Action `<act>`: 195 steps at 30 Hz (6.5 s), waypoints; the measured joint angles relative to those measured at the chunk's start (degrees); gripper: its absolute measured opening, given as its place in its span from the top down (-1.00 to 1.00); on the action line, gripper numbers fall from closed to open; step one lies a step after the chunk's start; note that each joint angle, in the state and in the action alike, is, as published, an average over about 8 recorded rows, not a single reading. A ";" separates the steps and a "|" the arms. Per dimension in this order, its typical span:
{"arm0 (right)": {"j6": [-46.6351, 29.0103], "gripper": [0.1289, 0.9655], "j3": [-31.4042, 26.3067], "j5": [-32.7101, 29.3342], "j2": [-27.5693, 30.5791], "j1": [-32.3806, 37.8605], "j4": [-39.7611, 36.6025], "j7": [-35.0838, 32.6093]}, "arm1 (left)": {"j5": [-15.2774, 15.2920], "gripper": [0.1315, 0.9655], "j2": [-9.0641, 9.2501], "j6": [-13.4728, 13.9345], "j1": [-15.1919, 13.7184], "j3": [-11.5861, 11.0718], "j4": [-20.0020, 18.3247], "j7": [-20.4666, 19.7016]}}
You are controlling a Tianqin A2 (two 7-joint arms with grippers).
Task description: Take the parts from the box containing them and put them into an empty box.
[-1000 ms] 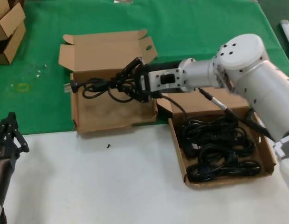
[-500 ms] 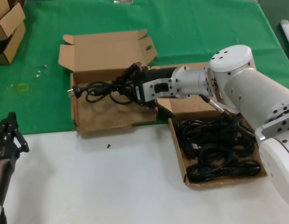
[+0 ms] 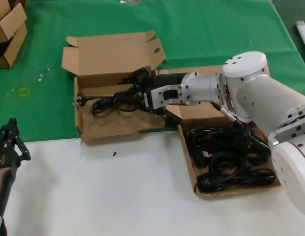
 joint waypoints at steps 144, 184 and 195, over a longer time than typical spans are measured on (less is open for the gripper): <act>39.53 -1.00 16.54 12.49 16.29 -70.71 86.40 70.53 | -0.02 -1.00 0.00 0.00 0.00 0.00 0.00 0.02; 39.53 -1.00 16.54 12.49 16.29 -70.71 86.40 70.52 | -0.02 -1.00 0.00 0.00 0.00 0.00 0.00 0.02; 39.53 -1.00 16.54 12.49 16.29 -70.71 86.40 70.52 | -0.02 -1.00 0.00 0.00 0.00 0.00 0.00 0.02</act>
